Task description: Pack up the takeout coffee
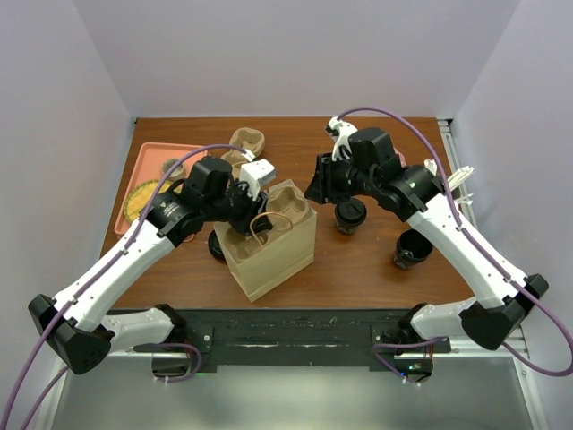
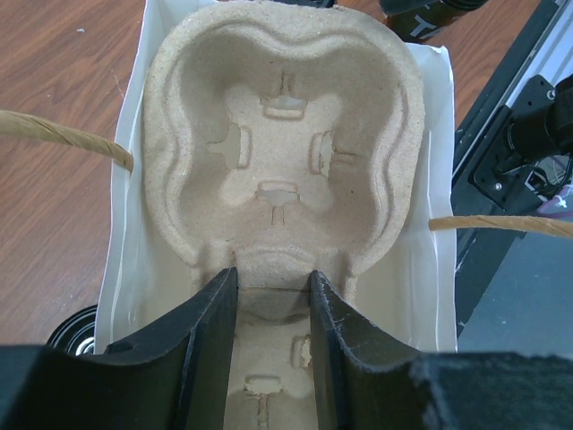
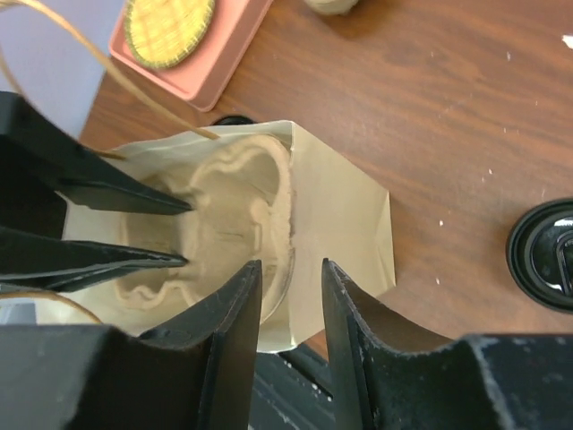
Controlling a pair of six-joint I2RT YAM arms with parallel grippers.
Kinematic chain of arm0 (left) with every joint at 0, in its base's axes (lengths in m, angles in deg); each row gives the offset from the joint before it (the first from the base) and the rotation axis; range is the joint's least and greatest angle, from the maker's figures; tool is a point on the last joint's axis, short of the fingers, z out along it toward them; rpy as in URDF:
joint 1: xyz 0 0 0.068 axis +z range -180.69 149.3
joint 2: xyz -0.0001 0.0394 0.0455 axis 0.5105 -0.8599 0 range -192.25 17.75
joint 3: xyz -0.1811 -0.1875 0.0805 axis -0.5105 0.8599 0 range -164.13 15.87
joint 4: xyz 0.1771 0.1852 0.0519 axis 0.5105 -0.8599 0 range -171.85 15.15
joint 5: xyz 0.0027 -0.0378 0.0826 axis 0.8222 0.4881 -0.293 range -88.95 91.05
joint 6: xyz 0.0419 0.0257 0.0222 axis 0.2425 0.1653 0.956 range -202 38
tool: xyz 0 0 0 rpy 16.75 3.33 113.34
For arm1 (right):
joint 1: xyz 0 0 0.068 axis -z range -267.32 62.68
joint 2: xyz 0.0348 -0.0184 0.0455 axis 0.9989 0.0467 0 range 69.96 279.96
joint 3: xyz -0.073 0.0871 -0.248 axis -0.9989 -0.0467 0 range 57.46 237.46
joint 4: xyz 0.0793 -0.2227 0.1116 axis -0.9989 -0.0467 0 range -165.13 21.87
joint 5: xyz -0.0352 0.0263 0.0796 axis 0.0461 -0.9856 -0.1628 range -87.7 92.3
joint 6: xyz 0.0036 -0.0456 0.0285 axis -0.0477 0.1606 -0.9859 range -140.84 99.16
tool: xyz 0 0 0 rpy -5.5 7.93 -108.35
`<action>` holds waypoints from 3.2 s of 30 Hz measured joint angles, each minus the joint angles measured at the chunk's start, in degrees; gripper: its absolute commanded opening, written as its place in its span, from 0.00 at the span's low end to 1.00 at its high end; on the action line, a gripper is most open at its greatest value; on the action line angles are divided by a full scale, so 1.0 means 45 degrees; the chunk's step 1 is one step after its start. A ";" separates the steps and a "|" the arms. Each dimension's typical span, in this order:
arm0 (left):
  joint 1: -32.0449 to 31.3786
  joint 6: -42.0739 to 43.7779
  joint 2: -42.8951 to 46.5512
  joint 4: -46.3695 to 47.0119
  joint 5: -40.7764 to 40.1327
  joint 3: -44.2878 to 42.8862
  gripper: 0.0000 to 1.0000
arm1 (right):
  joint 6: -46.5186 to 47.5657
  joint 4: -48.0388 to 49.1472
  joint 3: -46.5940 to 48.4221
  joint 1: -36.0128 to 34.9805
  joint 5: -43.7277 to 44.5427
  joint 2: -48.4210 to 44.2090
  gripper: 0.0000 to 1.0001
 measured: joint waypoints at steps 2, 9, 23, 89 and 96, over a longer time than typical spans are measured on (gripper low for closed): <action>0.0000 0.0097 0.0000 -0.0155 -0.0063 -0.0136 0.00 | -0.0015 -0.0267 0.0117 0.0000 0.0005 0.0180 0.36; -0.0049 0.0233 0.0005 -0.0695 -0.0277 -0.0588 0.00 | -0.0010 -0.0806 0.0107 0.0000 -0.0024 -0.0321 0.35; -0.0097 0.0267 0.0146 -0.1001 -0.0505 -0.0471 0.00 | 0.0141 -0.0816 -0.0296 0.0000 -0.1054 -0.0384 0.38; -0.0311 0.0214 -0.1389 -0.1753 -0.0845 -0.1394 0.59 | -0.0005 -0.0418 -0.1277 -0.0170 0.0141 -0.0806 0.00; -0.0311 -0.0151 -0.1588 -0.1656 -0.0850 -0.2710 0.63 | -0.0112 -0.0418 -0.1535 -0.0165 0.0466 -0.1287 0.00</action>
